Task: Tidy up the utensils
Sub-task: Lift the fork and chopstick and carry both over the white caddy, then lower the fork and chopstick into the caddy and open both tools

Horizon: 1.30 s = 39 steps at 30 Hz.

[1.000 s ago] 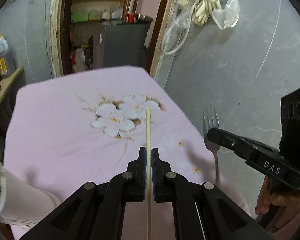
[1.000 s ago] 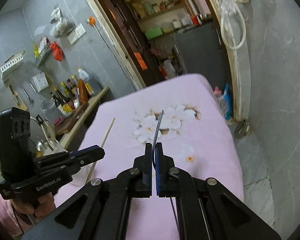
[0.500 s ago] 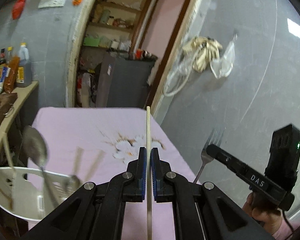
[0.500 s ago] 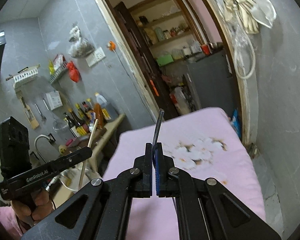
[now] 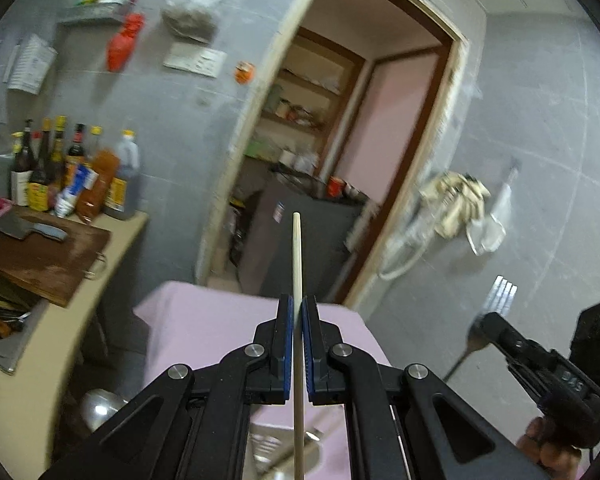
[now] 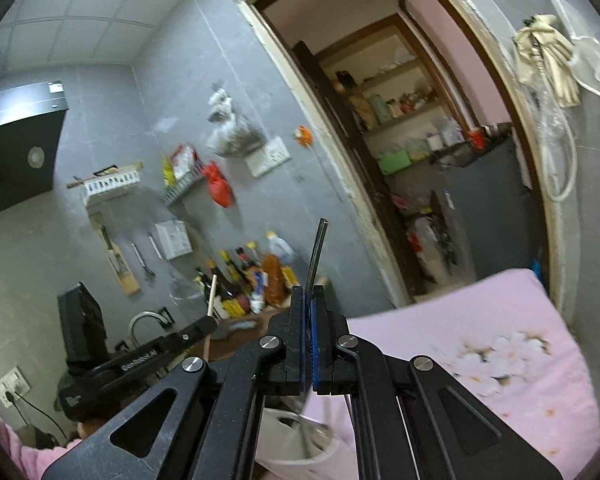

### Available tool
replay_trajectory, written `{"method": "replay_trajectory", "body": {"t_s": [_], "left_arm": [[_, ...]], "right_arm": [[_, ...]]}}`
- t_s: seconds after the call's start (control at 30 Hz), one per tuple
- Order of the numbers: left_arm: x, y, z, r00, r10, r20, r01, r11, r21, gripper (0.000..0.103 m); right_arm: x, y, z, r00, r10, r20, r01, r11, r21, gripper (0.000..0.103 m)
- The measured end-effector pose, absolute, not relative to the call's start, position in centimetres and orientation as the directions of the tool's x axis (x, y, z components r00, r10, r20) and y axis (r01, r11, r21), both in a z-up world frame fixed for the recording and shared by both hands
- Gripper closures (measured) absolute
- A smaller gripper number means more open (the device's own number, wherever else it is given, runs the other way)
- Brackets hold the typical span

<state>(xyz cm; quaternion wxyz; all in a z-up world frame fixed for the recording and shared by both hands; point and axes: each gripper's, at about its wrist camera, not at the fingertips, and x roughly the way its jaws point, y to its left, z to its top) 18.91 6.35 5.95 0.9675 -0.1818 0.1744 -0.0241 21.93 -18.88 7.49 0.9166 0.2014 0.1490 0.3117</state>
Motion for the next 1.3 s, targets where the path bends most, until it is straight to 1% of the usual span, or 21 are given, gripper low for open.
{"method": "replay_trajectory", "body": {"t_s": [0.23,0.5,0.67,0.8,1.0,1.3], "left_arm": [[18.1,11.3,6.5,0.962,-0.033,-0.271,-0.082,0.911,-0.404,0.098],[18.6,13.9,5.0,0.97,0.022,-0.242,-0.13,0.89,-0.438,0.098],[19.2,14.2,3.0,0.968,0.063,-0.244,-0.164,0.893,-0.418,0.098],[19.7,14.0,1.3,0.962,0.061,-0.267,-0.17,0.898,-0.406,0.098],[19.5,14.1,-0.2,0.961,0.048,-0.272,-0.162,0.895,-0.416,0.098],[19.0,13.8,-0.9,0.962,0.061,-0.266,-0.167,0.904,-0.394,0.098]], "right_arm": [[21.7,-14.5,7.1,0.734,0.669,-0.117,-0.548,0.685,0.48,0.1],[22.1,-11.7,4.2,0.72,0.672,-0.172,-0.527,0.691,0.495,0.1],[22.3,-10.6,2.5,0.718,0.66,-0.221,-0.515,0.717,0.471,0.1],[22.4,-9.6,1.7,0.722,0.645,-0.248,-0.51,0.74,0.439,0.1],[22.2,-8.5,0.7,0.728,0.621,-0.29,-0.498,0.77,0.399,0.1],[22.2,-8.5,-0.5,0.724,0.614,-0.313,-0.483,0.776,0.406,0.1]]}}
